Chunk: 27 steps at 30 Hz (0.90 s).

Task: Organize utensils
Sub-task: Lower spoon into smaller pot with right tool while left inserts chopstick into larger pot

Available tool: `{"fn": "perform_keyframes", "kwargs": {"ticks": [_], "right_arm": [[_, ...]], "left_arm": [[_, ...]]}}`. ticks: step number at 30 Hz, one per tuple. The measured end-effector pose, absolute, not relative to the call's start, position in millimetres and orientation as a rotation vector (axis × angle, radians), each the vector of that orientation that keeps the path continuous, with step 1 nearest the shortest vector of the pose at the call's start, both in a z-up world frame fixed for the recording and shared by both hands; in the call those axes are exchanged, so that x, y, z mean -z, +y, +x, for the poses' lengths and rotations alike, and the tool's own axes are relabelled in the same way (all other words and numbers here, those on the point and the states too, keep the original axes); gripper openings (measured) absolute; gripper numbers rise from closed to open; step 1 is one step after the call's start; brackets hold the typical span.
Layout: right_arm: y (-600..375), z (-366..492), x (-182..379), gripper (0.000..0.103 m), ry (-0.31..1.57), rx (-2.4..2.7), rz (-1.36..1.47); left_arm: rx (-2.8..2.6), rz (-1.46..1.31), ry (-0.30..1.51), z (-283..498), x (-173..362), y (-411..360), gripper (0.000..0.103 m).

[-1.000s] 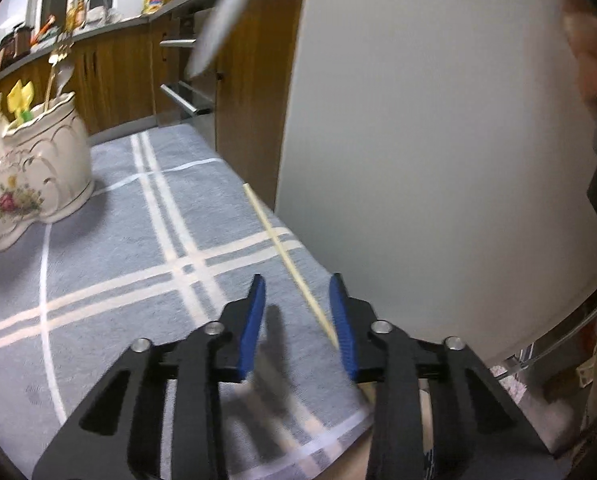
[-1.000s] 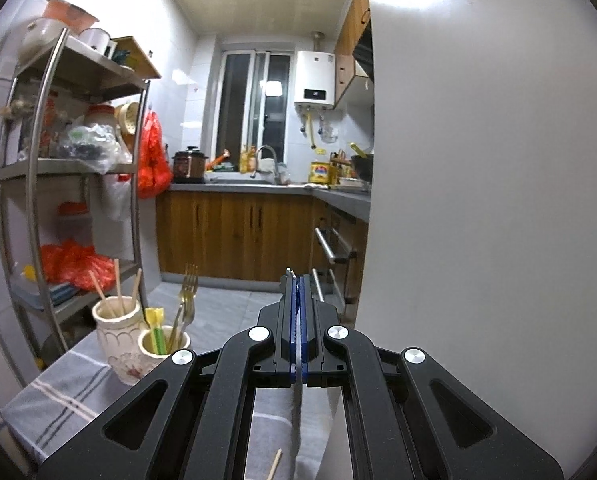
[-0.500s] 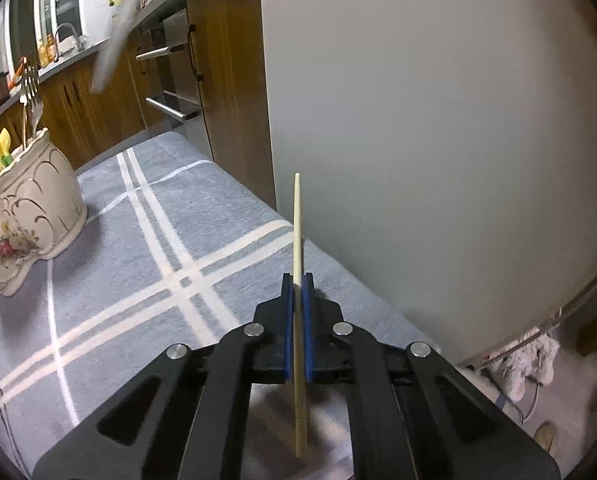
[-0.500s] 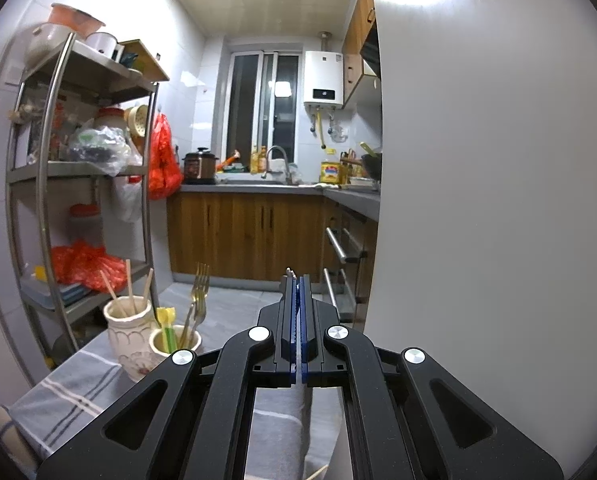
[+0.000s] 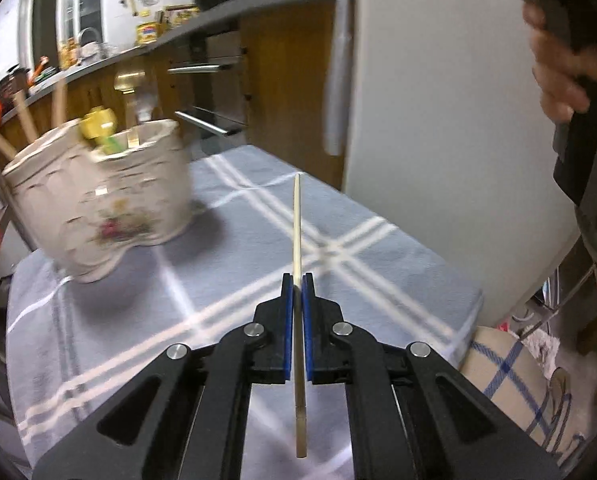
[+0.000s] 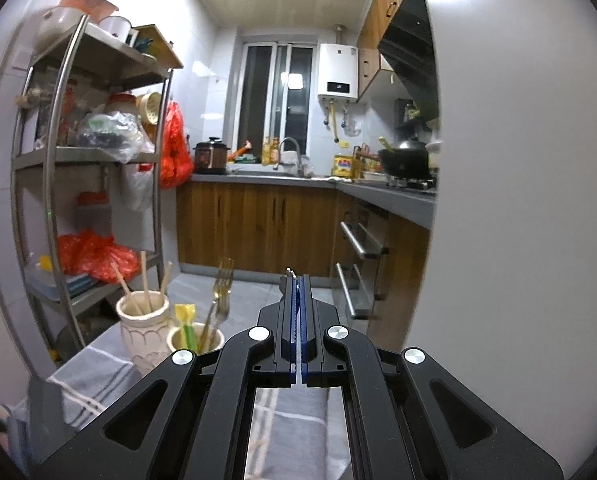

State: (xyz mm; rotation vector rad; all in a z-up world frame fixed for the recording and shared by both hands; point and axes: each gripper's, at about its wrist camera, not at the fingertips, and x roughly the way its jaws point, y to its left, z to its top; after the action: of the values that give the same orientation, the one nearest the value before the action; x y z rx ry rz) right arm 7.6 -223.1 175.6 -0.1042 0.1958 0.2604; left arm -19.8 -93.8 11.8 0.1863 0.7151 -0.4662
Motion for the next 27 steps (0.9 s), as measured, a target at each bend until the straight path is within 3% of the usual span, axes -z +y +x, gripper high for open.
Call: {"fn": "perform_keyframes", "kwargs": {"ticks": [8, 13, 22, 27], "right_arm": [[-193, 27, -177, 0.002, 0.212, -0.251, -0.115], [-175, 41, -180, 0.002, 0.211, -0.242, -0.119], [-146, 74, -188, 0.002, 0.169, -0.220, -0.103], [-138, 95, -184, 0.002, 0.163, -0.194, -0.084]], "left_arm": [[0.423, 0.123, 0.657, -18, -22, -30, 0.004], [0.403, 0.045, 0.523, -13, -53, 10, 0.004], [0.383, -0.172, 0.263, 38, -117, 68, 0.004], [0.432, -0.329, 0.240, 81, -120, 82, 0.004]]}}
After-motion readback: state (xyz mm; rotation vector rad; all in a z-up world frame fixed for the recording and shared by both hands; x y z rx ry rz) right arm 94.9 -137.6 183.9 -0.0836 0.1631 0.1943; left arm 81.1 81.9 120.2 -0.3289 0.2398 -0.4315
